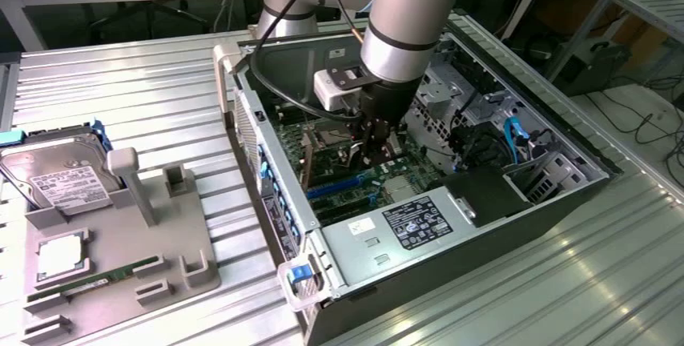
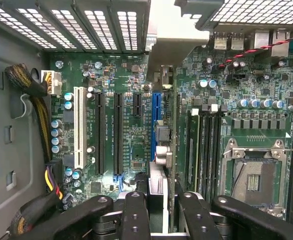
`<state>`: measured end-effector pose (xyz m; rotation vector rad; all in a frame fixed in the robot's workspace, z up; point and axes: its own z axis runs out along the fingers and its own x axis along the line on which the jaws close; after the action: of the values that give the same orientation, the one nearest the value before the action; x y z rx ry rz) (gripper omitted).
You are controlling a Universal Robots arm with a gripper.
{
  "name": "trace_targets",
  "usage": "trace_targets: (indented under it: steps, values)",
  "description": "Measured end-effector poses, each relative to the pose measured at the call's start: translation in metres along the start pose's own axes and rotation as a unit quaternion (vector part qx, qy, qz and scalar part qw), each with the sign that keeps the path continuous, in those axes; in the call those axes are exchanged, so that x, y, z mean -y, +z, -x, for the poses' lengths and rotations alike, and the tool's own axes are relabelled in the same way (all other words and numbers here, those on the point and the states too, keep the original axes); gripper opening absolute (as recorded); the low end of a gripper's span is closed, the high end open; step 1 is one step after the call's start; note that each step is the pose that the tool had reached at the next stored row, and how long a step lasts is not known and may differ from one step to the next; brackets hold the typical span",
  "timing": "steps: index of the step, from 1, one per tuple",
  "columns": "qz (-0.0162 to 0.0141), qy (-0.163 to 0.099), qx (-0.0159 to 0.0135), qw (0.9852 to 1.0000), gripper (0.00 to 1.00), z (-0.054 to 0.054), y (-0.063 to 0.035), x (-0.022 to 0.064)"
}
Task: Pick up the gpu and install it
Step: 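Insert the gpu into the slot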
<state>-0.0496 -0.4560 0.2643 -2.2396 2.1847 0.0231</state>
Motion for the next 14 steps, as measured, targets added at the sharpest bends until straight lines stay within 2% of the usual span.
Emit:
trace_targets:
  steps: [4, 6, 7, 9, 14]
  values:
    - [-0.0001, 0.000, 0.0006, 1.0000, 0.28, 0.0000, 0.0012, -0.0025]
    - [-0.0001, 0.000, 0.0025, 1.0000, 0.28, 0.0001, 0.0017, -0.0048]
    - [-0.0002, 0.000, 0.0049, 1.0000, 0.28, -0.0001, 0.0019, -0.0048]
    - [-0.0001, 0.001, 0.0141, 0.9999, 0.28, -0.0007, 0.0021, -0.0048]
    - [0.0000, 0.003, 0.0145, 0.9999, 0.28, -0.0048, 0.0038, -0.0052]
